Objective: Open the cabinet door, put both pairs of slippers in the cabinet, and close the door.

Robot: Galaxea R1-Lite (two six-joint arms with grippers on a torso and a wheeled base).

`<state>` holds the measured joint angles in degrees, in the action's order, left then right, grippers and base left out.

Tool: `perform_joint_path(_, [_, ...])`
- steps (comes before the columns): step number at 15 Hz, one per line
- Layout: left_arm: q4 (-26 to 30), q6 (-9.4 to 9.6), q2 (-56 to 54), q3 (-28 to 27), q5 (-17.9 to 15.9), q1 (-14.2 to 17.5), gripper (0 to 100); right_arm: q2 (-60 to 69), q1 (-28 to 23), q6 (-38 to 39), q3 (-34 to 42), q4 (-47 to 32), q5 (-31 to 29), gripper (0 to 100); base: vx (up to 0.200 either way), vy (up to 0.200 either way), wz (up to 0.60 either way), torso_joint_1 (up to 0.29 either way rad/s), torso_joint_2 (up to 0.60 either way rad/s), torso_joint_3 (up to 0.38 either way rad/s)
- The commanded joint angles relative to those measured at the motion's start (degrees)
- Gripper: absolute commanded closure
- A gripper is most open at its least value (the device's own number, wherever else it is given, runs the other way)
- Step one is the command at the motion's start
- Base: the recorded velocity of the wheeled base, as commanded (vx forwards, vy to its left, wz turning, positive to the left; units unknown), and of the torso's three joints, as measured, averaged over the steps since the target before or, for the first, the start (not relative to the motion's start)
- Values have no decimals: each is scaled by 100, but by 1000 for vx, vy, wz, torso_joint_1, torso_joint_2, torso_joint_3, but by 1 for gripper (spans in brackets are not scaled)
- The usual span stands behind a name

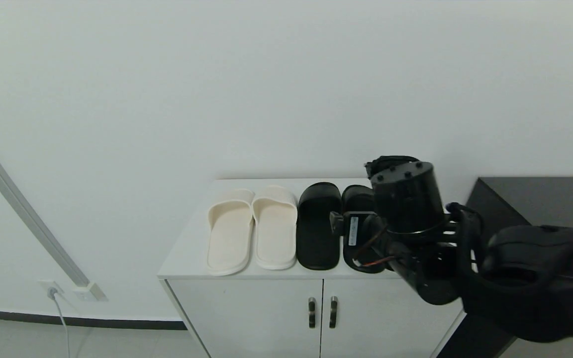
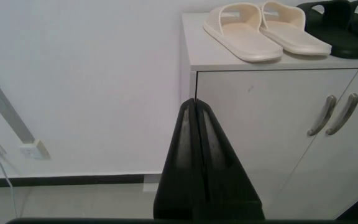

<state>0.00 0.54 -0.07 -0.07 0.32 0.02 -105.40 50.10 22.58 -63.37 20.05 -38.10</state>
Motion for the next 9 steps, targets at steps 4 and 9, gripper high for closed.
perform_joint_path(4, [0, -1, 7, -1, 3, 6, 100, -1782, -378, 1, -1538, -1, -646, 0, 0, 0, 0, 0, 0, 0])
perform_joint_path(9, [0, -18, 7, -1, -5, 6, 100, -2450, -633, -122, -2391, -10, -664, 0, 0, 0, 0, 0, 0, 0])
